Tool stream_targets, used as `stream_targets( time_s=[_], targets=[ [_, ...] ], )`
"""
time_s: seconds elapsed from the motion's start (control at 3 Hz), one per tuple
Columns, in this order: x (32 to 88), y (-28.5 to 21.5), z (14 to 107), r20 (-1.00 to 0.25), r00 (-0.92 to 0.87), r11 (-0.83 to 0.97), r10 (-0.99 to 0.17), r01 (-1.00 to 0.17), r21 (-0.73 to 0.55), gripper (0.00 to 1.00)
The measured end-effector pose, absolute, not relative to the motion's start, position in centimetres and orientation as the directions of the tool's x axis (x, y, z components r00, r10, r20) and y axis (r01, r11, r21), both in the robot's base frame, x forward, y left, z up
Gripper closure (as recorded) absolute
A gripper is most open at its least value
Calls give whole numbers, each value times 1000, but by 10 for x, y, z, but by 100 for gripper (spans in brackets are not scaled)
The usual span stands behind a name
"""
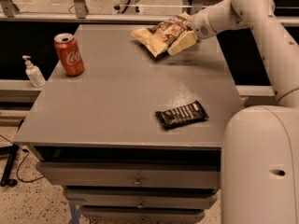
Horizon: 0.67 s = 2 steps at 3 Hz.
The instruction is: Move brown chip bag near rxbar chocolate
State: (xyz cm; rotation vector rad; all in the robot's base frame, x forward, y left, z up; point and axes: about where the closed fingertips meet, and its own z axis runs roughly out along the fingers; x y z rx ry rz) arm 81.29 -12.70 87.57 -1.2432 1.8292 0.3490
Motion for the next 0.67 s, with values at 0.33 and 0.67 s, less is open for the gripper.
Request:
stream_targets(
  time_s=[0.33, 0.67],
  targets=[
    [829, -119, 874, -807, -135, 492, -575, -845, -210, 18],
    [836, -115, 876, -814, -131, 500, -566, -840, -212, 41]
  ],
)
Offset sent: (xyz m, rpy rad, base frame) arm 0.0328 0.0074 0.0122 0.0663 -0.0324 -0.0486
